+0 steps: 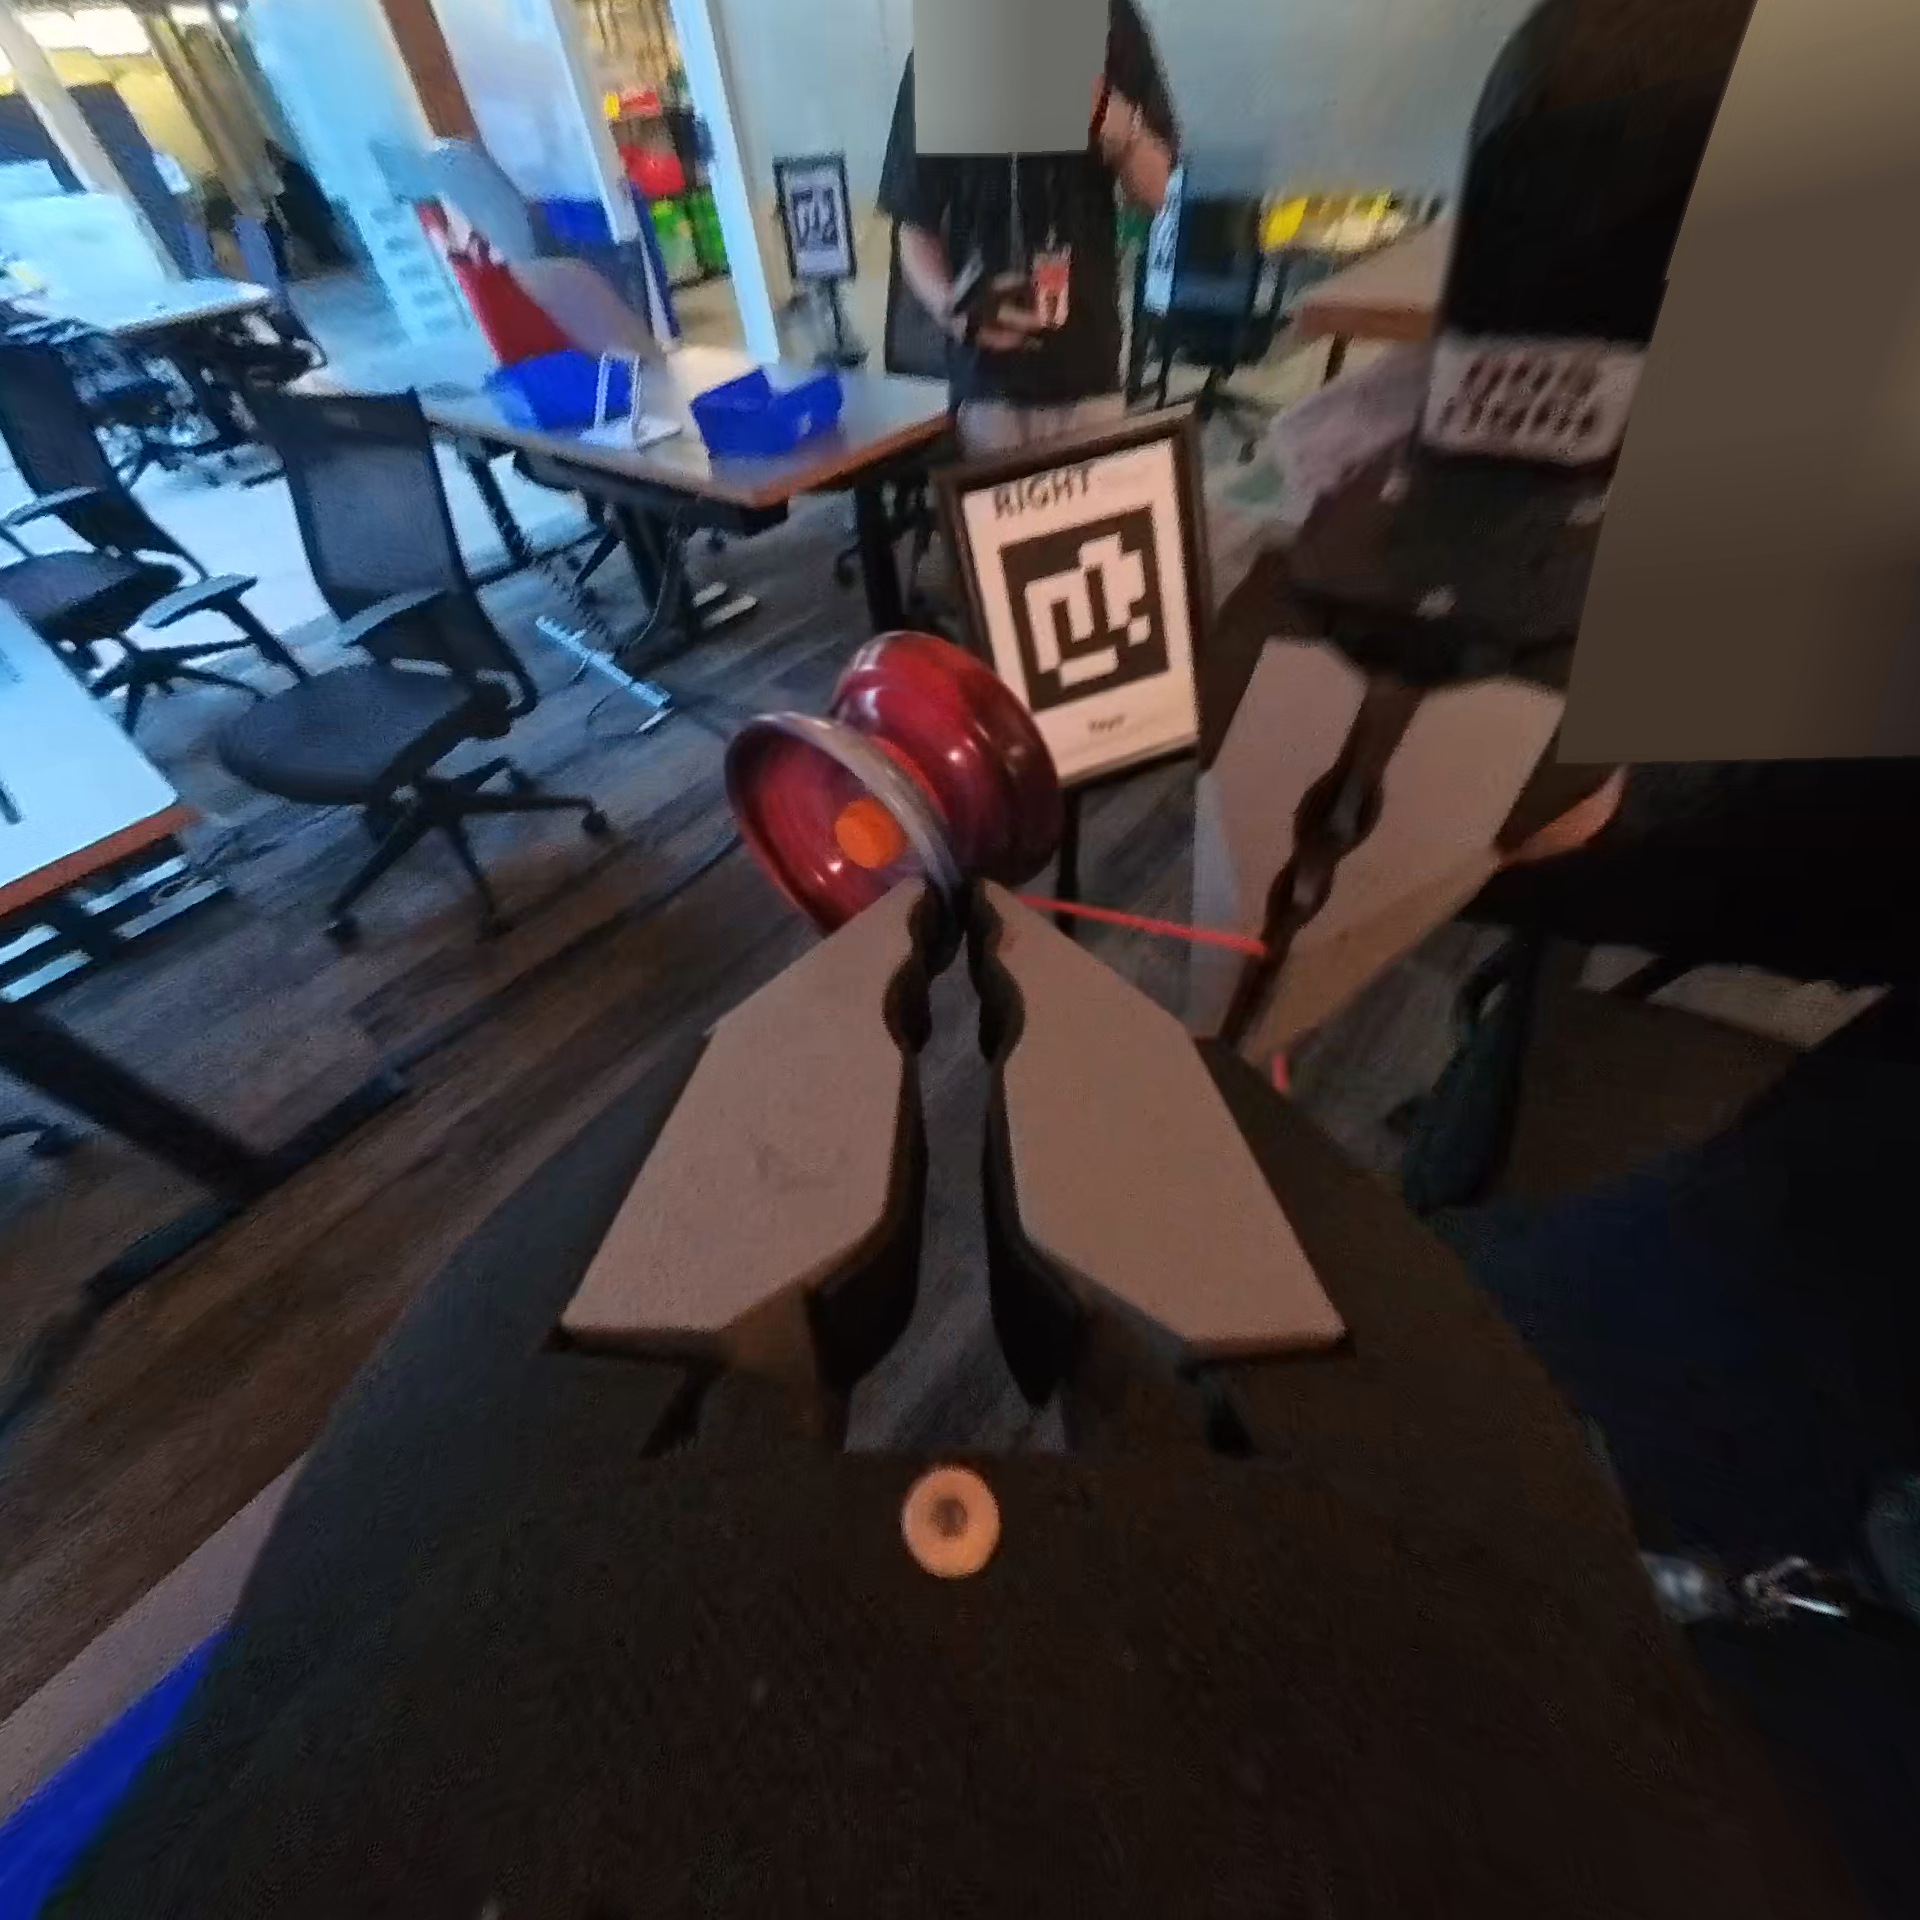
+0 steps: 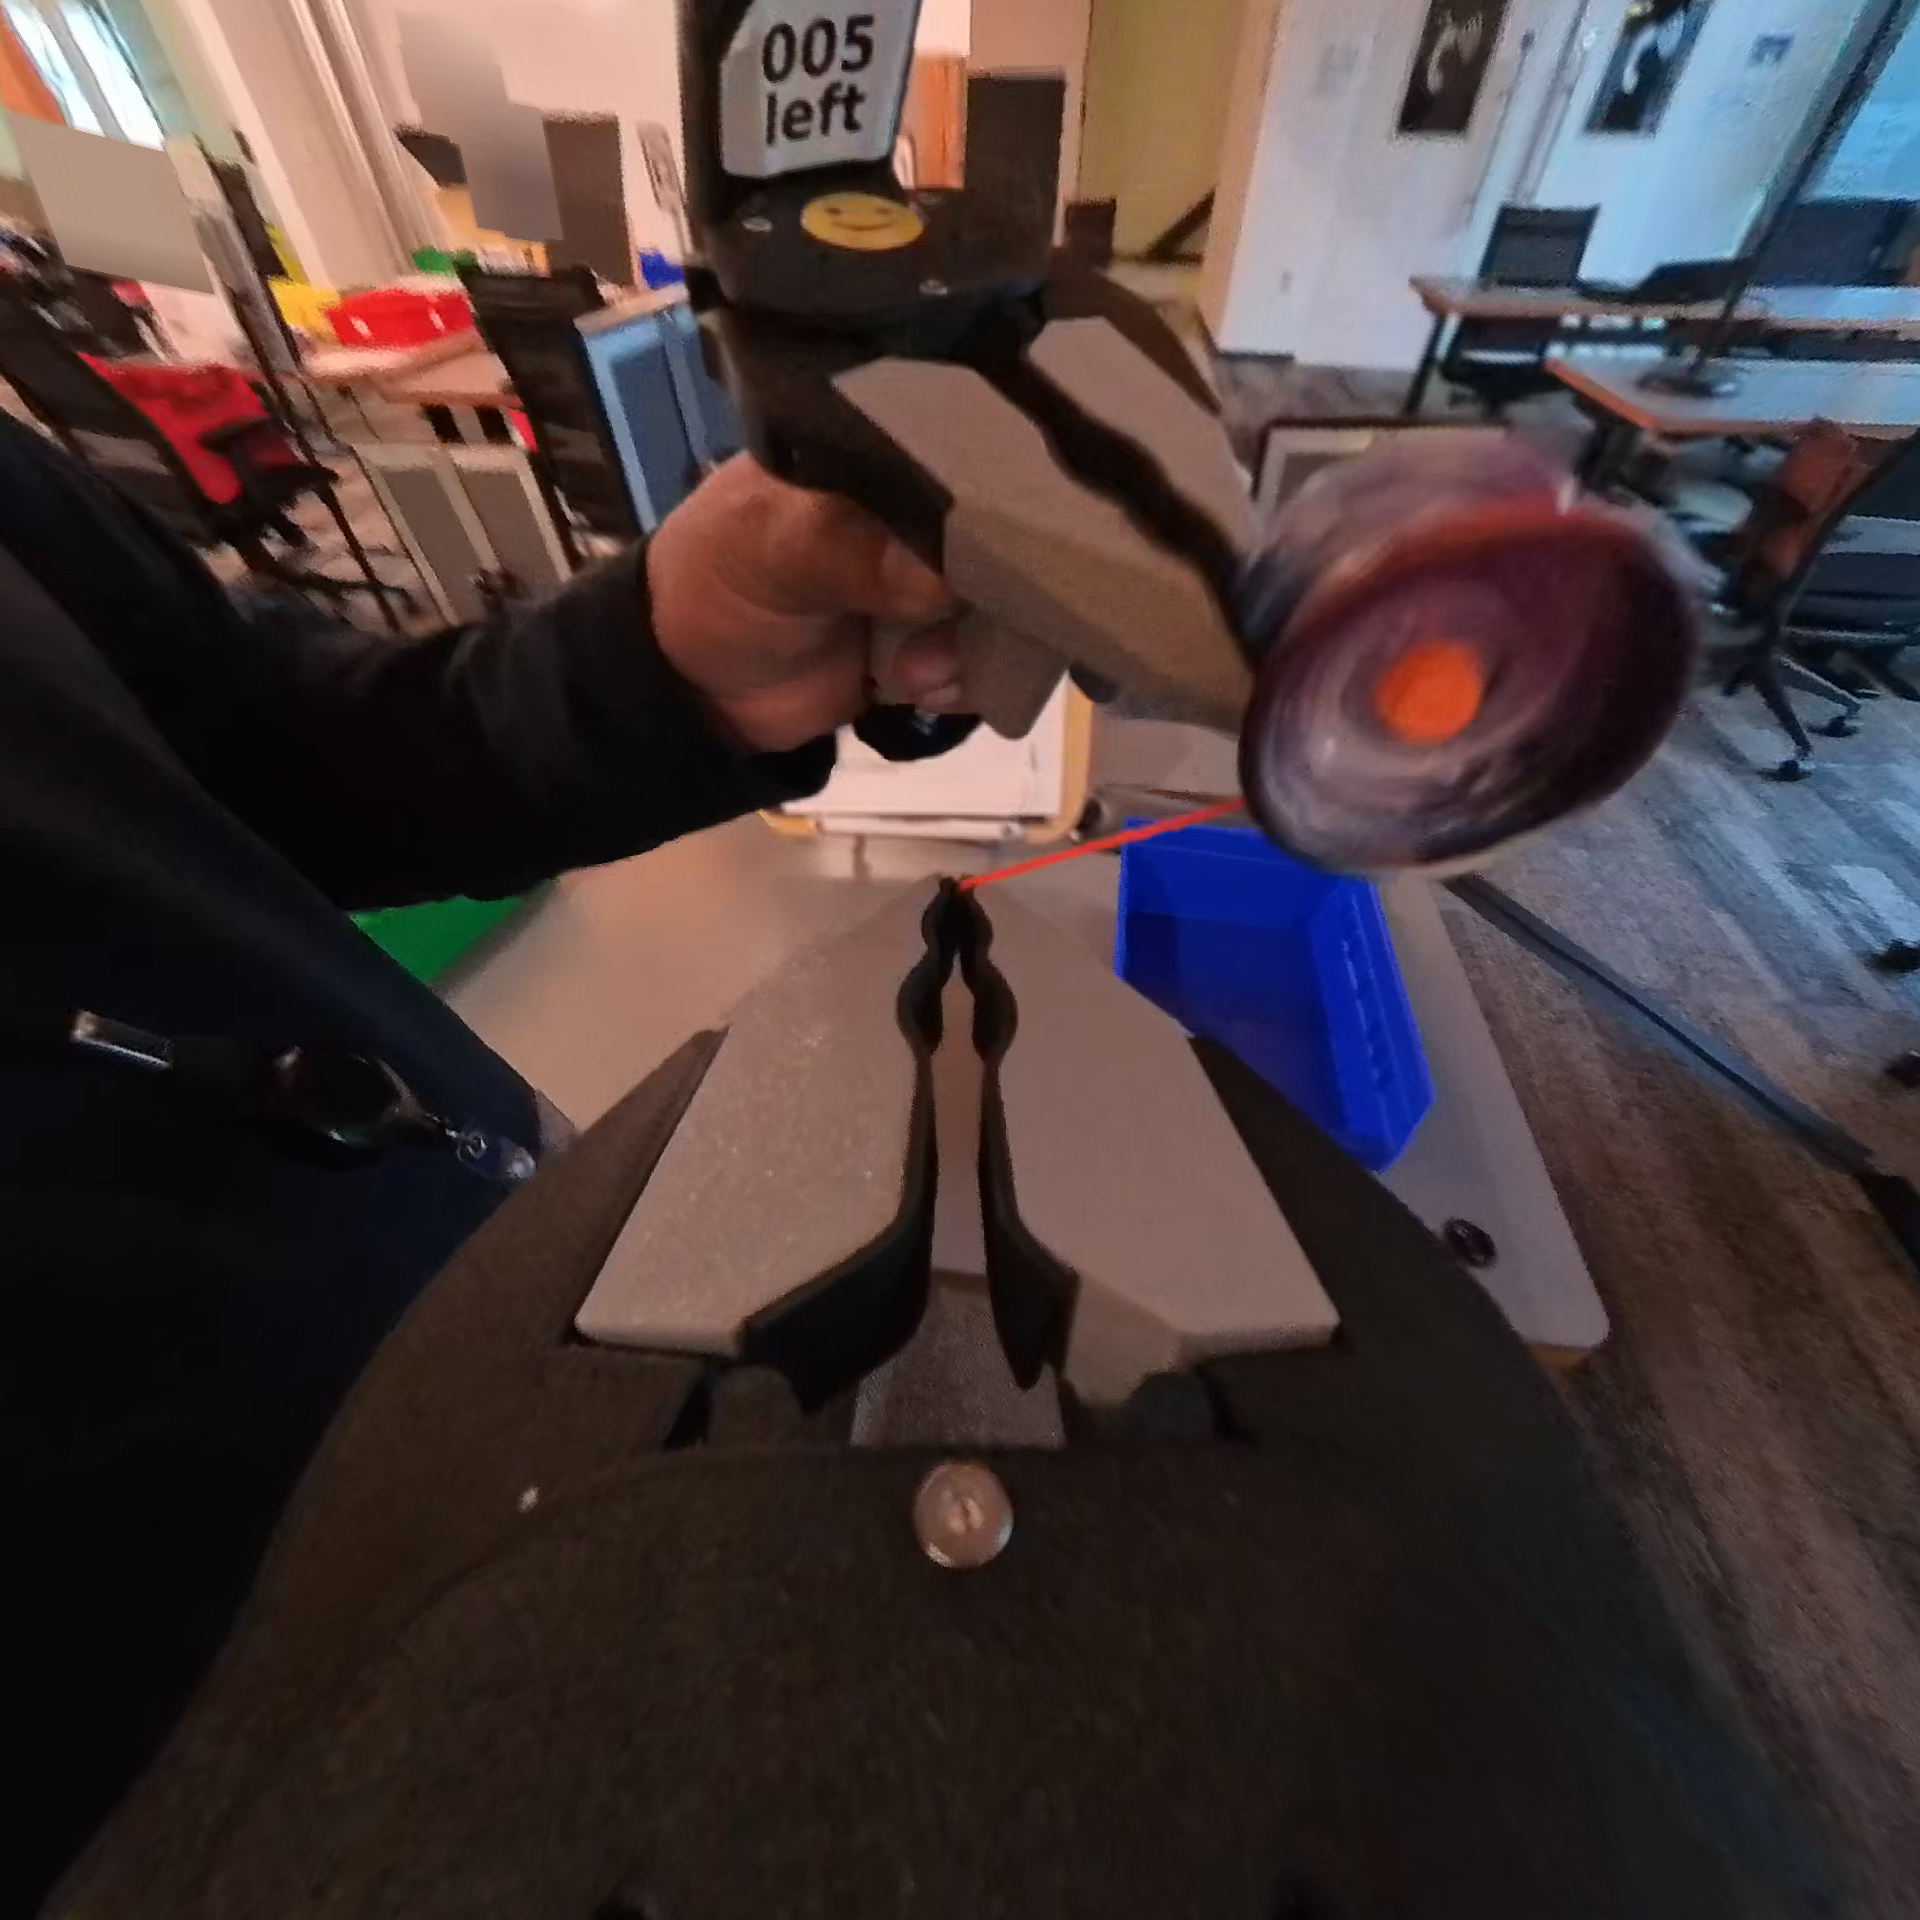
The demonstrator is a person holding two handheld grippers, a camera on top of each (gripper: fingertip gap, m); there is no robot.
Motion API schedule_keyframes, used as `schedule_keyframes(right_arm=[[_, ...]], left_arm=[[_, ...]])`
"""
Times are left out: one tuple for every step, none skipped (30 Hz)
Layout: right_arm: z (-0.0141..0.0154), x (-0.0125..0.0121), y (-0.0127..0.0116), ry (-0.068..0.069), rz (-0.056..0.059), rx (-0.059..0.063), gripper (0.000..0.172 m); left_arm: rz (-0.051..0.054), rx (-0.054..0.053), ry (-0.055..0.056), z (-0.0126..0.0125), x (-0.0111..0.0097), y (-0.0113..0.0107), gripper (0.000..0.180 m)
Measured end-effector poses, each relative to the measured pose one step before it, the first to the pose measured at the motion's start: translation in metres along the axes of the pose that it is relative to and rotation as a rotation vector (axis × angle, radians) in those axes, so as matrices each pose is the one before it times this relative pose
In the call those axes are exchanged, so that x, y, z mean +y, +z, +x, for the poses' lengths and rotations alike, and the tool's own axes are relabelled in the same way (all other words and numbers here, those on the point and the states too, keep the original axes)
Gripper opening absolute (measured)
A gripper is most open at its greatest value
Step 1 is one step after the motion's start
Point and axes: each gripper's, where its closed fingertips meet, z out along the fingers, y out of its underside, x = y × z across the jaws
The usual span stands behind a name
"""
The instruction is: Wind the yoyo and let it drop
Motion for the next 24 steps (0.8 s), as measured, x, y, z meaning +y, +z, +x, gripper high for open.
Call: schedule_keyframes(right_arm=[[0.00279, 0.00156, -0.00331, -0.0291, -0.0433, 0.0216, 0.000], [0.00297, 0.00313, -0.00304, -0.0304, -0.0533, 0.0184, 0.000], [0.00380, 0.00426, -0.00271, -0.0302, -0.0593, 0.0202, 0.000], [0.00463, 0.00398, -0.00255, -0.0341, -0.0540, 0.0255, 0.000], [0.00498, 0.00351, -0.00223, -0.0348, -0.0470, 0.0257, 0.000], [0.00408, 0.00317, -0.00166, -0.0257, -0.0427, 0.0158, 0.000], [0.00178, 0.00208, -0.00085, -0.0093, -0.0335, -0.0035, 0.000], [-0.00048, 0.00010, 0.00016, 0.0086, -0.0177, -0.0255, 0.000], [-0.00191, -0.00168, 0.00113, 0.0230, -0.0008, -0.0402, 0.000], [0.00051, -0.00152, 0.00240, 0.0264, 0.0049, -0.0271, 0.000], [0.00325, 0.00086, 0.00309, 0.0122, -0.0042, -0.0084, 0.000], [0.00449, 0.00243, 0.00264, -0.0018, -0.0110, 0.0044, 0.000], [0.00757, 0.00246, 0.00095, -0.0073, -0.0144, 0.0305, 0.000], [0.00881, 0.00263, -0.00054, -0.0107, -0.0168, 0.0422, 0.000], [0.00759, 0.00300, -0.00107, -0.0150, -0.0184, 0.0358, 0.000], [0.00668, 0.00368, -0.00032, -0.0170, -0.0180, 0.0305, 0.000], [0.00501, 0.00493, 0.00111, -0.0138, -0.0203, 0.0207, 0.000], [0.00224, 0.00491, 0.00289, -0.0052, -0.0160, 0.0042, 0.000], [-0.00058, 0.00418, 0.00430, 0.0003, -0.0086, -0.0100, 0.000], [-0.00171, 0.00424, 0.00556, -0.0006, -0.0057, -0.0118, 0.000], [-0.00198, 0.00473, 0.00603, -0.0052, -0.0069, -0.0084, 0.000], [-0.00352, 0.00361, 0.00567, -0.0086, -0.0015, -0.0125, 0.000], [-0.00488, 0.00096, 0.00468, -0.0047, 0.0140, -0.0184, 0.000], [-0.00430, -0.00166, 0.00321, 0.0067, 0.0298, -0.0136, 0.000]], left_arm=[[-0.0398, -0.0172, 0.0216, -0.00025, 0.00747, 0.00323, 0.001], [-0.0403, -0.0125, 0.0180, 0.00029, 0.00712, 0.00308, 0.001], [-0.0356, -0.0177, 0.0203, -0.00032, 0.00605, 0.00278, 0.001], [-0.0338, -0.0184, 0.0240, -0.00023, 0.00542, 0.00247, 0.001], [-0.0307, -0.0172, 0.0237, -0.00009, 0.00479, 0.00210, 0.001], [-0.0264, -0.0149, 0.0273, 0.00063, 0.00403, 0.00194, 0.001], [-0.0279, -0.0082, 0.0251, 0.00142, 0.00427, 0.00218, 0.002], [-0.0384, -0.0091, 0.0211, 0.00109, 0.00558, 0.00301, 0.002], [-0.0607, -0.0273, 0.0263, -0.00204, 0.00925, 0.00398, 0.002], [-0.0432, -0.0137, 0.0295, 0.00016, 0.00717, 0.00438, 0.002], [-0.0277, -0.0037, 0.0194, 0.00161, 0.00489, 0.00361, 0.002], [-0.0318, -0.0037, 0.0185, 0.00128, 0.00586, 0.00281, 0.001], [-0.0300, 0.0015, 0.0182, 0.00172, 0.00611, 0.00204, 0.001], [-0.0103, 0.0184, 0.0055, 0.00363, 0.00362, 0.00079, 0.001], [0.0104, 0.0406, -0.0102, 0.00607, 0.00096, -0.00066, 0.002], [0.0225, 0.0617, -0.0179, 0.00821, -0.00094, -0.00162, 0.001], [0.0259, 0.0633, -0.0211, 0.00796, -0.00169, -0.00224, 0.001], [0.0237, 0.0615, -0.0166, 0.00757, -0.00155, -0.00234, 0.001], [0.0162, 0.0627, -0.0215, 0.00733, -0.00081, -0.00225, 0.002], [0.0204, 0.0579, -0.0279, 0.00623, -0.00155, -0.00238, 0.002], [0.0364, 0.0658, -0.0251, 0.00736, -0.00355, -0.00280, 0.001], [0.0348, 0.0765, -0.0301, 0.00847, -0.00327, -0.00295, 0.001], [0.0367, 0.0582, -0.0324, 0.00553, -0.00333, -0.00307, 0.002], [0.0407, 0.0466, -0.0261, 0.00403, -0.00376, -0.00365, 0.002]])
